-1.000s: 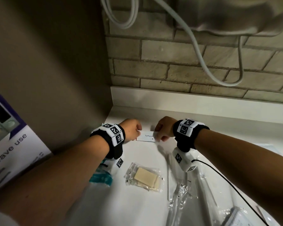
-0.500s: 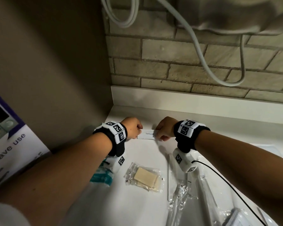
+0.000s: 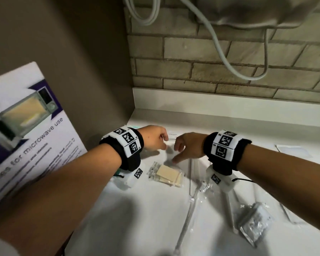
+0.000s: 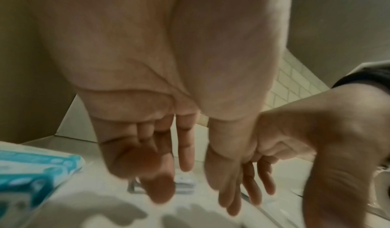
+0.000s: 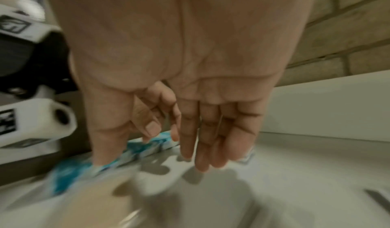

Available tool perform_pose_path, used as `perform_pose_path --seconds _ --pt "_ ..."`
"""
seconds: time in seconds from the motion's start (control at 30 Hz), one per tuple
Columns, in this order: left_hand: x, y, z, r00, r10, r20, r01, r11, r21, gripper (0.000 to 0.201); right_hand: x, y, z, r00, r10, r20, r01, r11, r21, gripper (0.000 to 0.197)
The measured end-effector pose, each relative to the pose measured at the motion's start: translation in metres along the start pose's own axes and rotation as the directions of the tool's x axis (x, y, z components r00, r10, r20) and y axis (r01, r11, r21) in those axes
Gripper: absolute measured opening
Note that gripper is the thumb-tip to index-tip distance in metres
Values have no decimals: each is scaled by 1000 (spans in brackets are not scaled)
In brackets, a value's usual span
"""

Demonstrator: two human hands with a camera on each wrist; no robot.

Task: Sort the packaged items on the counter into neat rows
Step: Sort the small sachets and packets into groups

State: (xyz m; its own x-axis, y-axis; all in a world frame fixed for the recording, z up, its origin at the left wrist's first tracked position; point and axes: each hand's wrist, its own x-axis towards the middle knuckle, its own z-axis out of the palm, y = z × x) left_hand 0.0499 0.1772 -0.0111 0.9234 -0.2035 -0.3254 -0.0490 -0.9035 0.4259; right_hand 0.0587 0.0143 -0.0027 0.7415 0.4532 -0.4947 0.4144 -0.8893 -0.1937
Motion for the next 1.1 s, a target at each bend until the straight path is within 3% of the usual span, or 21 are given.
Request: perform_pose_path --seconds 0.1,0.23,0.37,0.5,0.67,0.8,0.9,1.0,1.1 --pt "-22 2 14 993 -32 118 28 999 33 50 -18 -13 22 997 -7 79 12 998 -58 85" --pt "-39 -8 35 983 -52 178 43 997 57 80 -21 -21 43 999 -2 51 6 997 -73 70" --pt "-44 -7 50 990 -55 131 41 993 110 94 -22 -27 48 1000 3 14 -1 994 -107 49" --pt "-46 -4 55 989 -58 139 39 990 138 56 -22 -29 50 999 6 32 -4 996 -84 41" --pt "-51 -6 60 994 15 108 -30 991 133 31 -23 -28 52 996 -57 -73 43 984 -172 45" --pt "-51 -13 55 997 79 -22 -70 959 276 32 -21 -23 53 975 -55 -215 29 992 -121 57" --pt "-50 -19 54 998 59 -17 -49 935 352 40 -18 -23 53 978 -17 -207 -5 994 -108 61" --pt "-47 -21 60 1000 29 -8 -25 954 299 46 -15 -26 56 990 -31 -139 19 996 -86 49" --pt "-42 -22 64 998 42 -43 -32 977 209 49 -13 -29 59 988 -41 -150 35 999 -39 31"
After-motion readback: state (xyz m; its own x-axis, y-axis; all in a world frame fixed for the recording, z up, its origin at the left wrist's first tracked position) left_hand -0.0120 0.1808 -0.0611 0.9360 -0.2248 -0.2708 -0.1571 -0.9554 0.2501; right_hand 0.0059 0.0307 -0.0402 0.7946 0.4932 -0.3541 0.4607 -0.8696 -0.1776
